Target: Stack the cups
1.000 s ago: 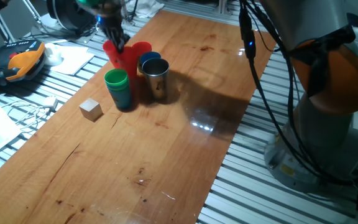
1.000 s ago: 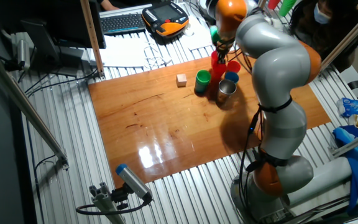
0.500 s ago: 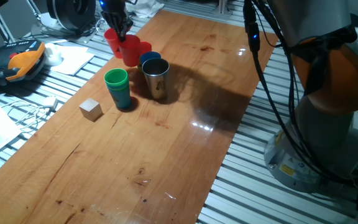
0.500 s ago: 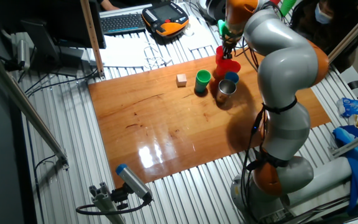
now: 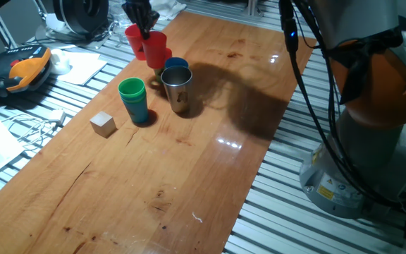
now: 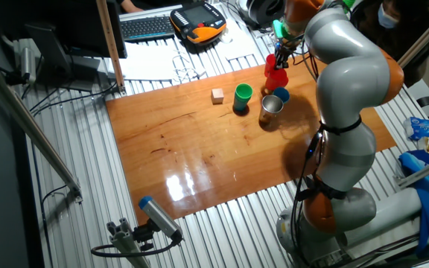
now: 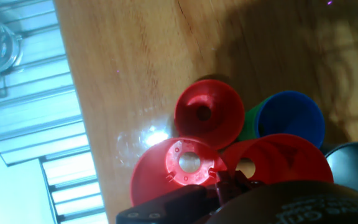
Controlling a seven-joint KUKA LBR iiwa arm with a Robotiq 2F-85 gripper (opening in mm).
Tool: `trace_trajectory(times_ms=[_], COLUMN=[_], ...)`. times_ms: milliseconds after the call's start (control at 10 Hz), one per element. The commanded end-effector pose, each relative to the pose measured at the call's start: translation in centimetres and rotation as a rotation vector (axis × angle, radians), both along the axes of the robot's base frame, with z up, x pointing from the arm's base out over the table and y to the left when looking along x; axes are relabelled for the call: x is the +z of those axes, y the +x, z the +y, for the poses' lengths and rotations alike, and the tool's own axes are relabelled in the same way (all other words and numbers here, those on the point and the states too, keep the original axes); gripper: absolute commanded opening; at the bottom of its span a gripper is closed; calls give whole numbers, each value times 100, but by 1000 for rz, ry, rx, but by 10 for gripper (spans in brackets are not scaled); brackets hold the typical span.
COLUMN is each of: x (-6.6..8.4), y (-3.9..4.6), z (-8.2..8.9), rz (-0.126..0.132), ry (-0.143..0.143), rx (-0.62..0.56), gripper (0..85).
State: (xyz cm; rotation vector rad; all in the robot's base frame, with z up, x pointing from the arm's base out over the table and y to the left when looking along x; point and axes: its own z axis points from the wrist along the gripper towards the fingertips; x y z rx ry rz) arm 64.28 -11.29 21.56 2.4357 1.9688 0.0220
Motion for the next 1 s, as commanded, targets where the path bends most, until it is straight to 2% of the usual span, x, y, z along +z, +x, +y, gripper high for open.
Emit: trace_trajectory(times_ms=[0,100,300,400,500,600,900], x=[4,6,5,1,-6,-8,52], y=[1,3,16,48,78,82,17], z=[12,20,37,59,87,84,23], rz=[-6,-12,-41,-46,-43,-35,-26], ry=[3,7,27,11,-6,4,3], rx=[-8,-12,-28,-34,-34,-28,-2], gripper=[0,0,0,0,0,0,0])
